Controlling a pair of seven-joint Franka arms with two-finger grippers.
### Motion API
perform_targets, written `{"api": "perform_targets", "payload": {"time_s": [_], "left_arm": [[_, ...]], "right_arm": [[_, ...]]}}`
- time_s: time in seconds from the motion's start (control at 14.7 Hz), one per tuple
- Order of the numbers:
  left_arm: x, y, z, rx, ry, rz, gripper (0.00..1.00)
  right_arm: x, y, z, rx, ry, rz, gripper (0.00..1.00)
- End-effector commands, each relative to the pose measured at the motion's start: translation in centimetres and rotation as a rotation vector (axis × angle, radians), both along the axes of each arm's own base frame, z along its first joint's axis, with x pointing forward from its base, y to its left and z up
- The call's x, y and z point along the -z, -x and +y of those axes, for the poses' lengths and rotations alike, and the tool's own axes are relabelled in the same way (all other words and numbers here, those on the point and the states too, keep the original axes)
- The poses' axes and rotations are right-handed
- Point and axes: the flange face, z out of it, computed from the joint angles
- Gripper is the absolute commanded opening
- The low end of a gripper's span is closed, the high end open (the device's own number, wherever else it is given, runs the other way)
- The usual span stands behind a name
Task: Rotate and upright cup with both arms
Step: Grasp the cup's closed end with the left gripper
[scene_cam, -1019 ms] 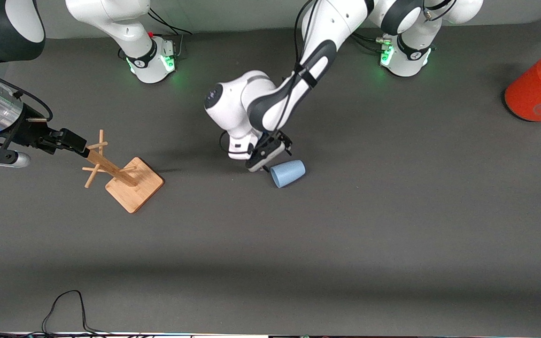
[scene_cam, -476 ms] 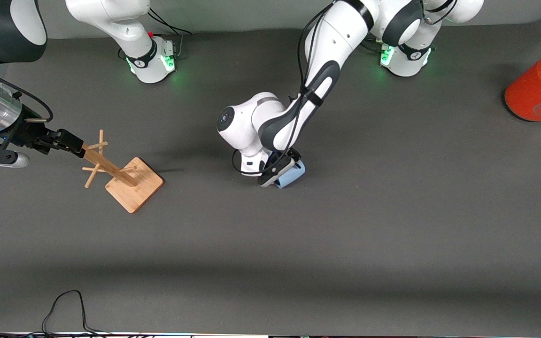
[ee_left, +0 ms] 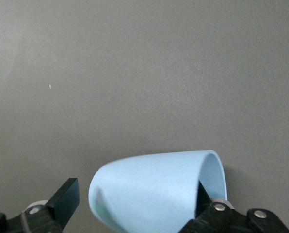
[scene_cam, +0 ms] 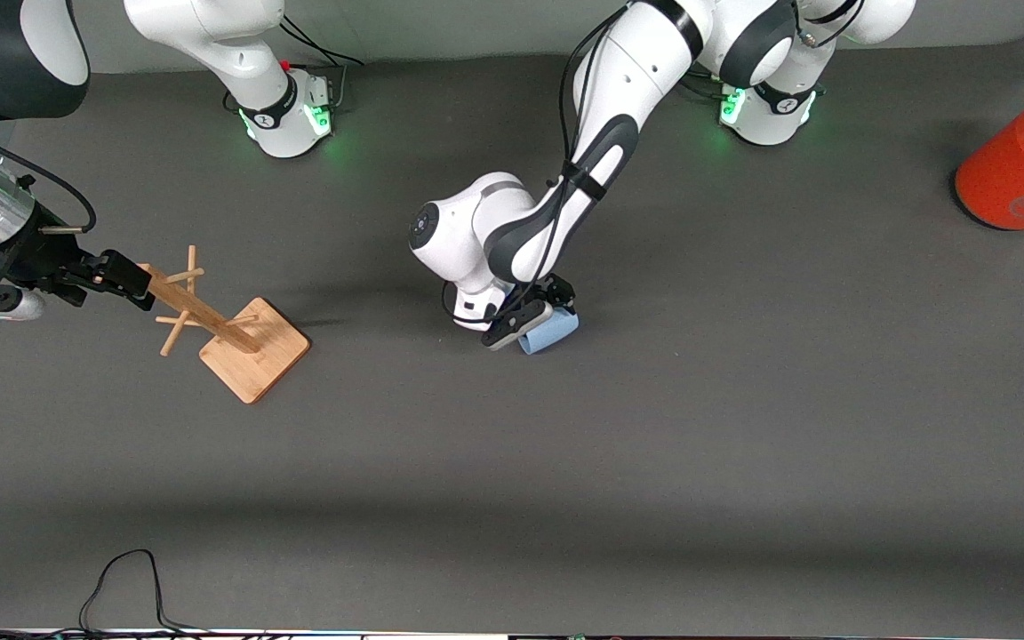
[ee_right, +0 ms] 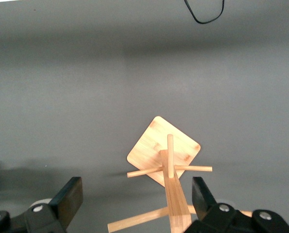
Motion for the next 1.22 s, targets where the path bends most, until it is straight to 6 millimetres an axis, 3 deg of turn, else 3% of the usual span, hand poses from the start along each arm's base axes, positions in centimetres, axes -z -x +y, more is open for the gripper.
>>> {"api": "perform_targets", "payload": {"time_s": [0.0,0.27,0.41,0.61,0.75,0.88,1.16], "left_arm": [[-1.1,0.7,-0.3,0.008,-0.026,0.023,1.0],[-2.0,1.1,-0.4,0.002,-0.037,0.034,1.0],[-2.1,1.1,-0.4,0.0,-0.04,0.035,0.94],[-2.1,1.4,-0.5,0.0,-0.045,0.042,0.64],[-2.1,1.6,-0.7,0.0,-0.038,0.049,0.37],[-2.3,1.5,-0.6,-0.005,-0.041,0.049,0.25],[-2.6,1.8,-0.7,-0.005,-0.04,0.054,0.11]], "right_arm": [[-0.1,0.1,-0.3,-0.028,0.001,-0.016,1.0],[-0.1,0.3,-0.2,-0.029,0.001,-0.01,1.0],[-0.2,0.3,-0.2,-0.031,0.001,-0.01,1.0],[-0.1,0.3,0.1,-0.034,0.001,-0.009,1.0],[-0.1,0.3,0.1,-0.034,0.001,-0.009,1.0],[-0.1,0.3,0.1,-0.034,0.001,-0.01,1.0],[0.0,0.2,0.1,-0.034,0.001,-0.013,1.0]]}}
